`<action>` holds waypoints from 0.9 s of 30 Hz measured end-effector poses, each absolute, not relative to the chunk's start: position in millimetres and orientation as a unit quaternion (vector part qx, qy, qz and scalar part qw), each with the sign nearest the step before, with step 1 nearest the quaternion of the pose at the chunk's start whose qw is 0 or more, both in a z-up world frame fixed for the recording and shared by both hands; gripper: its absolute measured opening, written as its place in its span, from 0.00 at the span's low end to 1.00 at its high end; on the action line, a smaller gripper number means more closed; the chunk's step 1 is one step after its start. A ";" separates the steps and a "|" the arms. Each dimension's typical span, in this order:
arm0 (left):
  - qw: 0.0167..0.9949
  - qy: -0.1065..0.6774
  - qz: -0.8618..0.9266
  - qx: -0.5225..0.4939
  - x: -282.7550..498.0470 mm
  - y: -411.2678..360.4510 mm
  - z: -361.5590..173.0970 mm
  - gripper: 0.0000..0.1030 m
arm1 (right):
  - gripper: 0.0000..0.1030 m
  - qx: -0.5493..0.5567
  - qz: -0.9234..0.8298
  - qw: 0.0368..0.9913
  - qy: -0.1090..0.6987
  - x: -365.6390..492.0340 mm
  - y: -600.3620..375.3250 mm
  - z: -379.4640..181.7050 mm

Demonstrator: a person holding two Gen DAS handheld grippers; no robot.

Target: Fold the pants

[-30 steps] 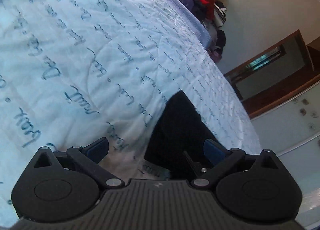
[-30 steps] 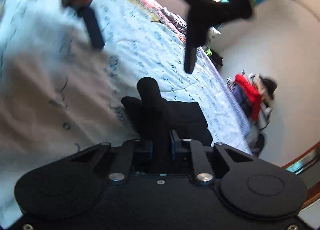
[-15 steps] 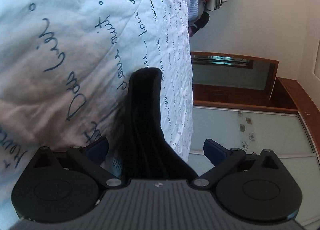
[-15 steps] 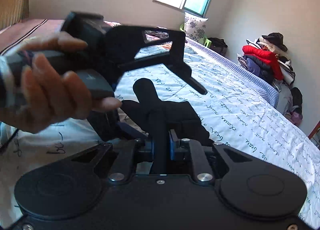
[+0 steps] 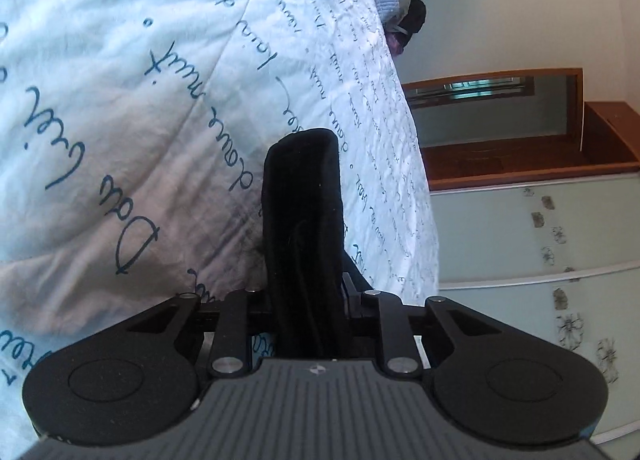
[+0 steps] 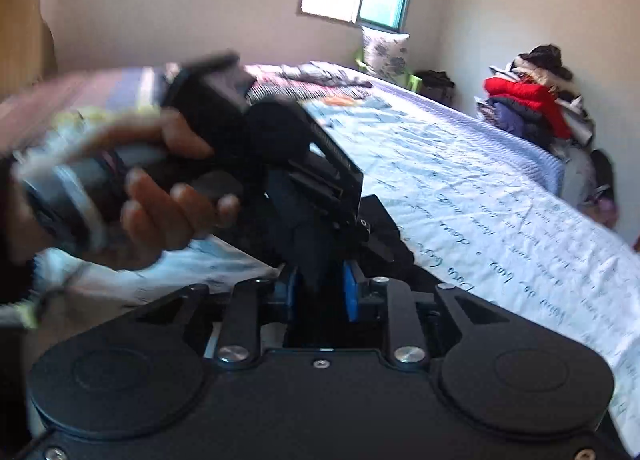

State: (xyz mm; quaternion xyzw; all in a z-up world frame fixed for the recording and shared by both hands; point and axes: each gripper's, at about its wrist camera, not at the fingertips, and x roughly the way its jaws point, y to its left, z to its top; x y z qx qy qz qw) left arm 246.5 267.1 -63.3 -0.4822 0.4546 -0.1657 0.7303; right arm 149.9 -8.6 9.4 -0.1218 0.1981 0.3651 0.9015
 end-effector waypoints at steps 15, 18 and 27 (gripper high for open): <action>0.834 0.402 -0.117 -0.359 204.0 212.2 7.6 0.21 | 0.19 -0.015 0.316 0.916 0.249 191.0 -28.0 7.4; 0.839 0.398 -0.124 -0.349 194.1 201.2 21.8 0.22 | 0.19 0.005 0.320 0.917 0.239 183.2 -42.7 12.9; 0.864 0.377 -0.167 -0.288 175.0 123.5 71.9 0.22 | 0.11 0.066 0.311 0.929 0.190 153.5 -112.4 38.2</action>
